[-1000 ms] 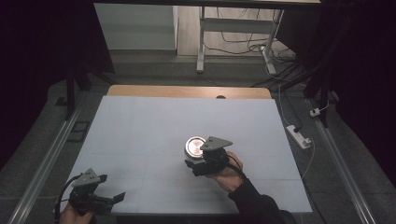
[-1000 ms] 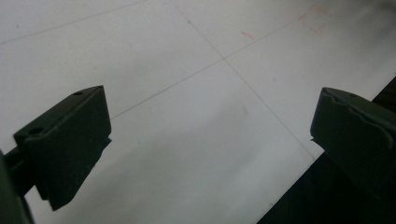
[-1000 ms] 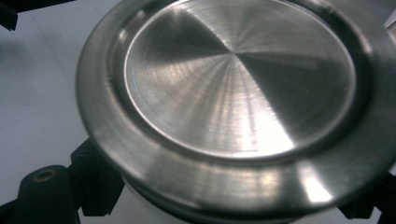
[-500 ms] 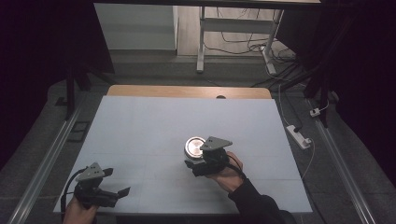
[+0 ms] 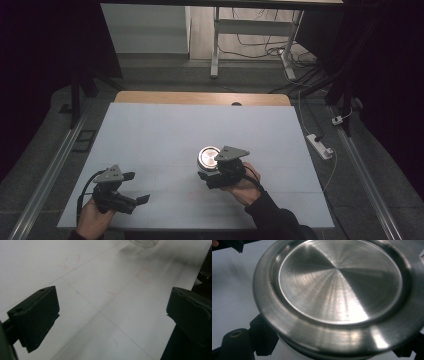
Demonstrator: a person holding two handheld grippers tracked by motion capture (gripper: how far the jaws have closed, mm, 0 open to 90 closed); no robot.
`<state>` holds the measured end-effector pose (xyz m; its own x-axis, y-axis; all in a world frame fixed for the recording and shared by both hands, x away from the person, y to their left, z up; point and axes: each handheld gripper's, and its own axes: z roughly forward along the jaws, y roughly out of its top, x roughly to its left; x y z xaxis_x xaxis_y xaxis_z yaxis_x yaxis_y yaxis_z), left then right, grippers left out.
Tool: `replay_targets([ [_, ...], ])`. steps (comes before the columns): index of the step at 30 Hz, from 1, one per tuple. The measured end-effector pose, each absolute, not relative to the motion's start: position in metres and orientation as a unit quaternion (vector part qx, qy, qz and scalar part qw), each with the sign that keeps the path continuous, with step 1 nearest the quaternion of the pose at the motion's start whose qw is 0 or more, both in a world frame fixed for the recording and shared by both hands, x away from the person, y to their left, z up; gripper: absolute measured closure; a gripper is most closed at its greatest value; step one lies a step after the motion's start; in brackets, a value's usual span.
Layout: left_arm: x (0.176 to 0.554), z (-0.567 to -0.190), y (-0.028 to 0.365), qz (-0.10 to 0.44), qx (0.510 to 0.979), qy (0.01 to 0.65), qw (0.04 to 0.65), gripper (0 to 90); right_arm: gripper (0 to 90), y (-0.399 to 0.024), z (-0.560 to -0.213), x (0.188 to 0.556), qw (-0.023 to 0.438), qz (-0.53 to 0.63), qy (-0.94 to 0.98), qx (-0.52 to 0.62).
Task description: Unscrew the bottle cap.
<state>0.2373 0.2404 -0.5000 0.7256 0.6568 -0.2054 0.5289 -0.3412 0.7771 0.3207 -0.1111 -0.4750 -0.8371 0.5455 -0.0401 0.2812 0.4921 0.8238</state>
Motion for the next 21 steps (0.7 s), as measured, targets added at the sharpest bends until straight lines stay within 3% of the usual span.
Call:
replay_targets([
  [21,0.275,-0.481,0.206,0.075,0.825,0.312,0.466,0.0,14.5,-0.111,-0.475,0.319,0.142,0.445,0.853,0.232],
])
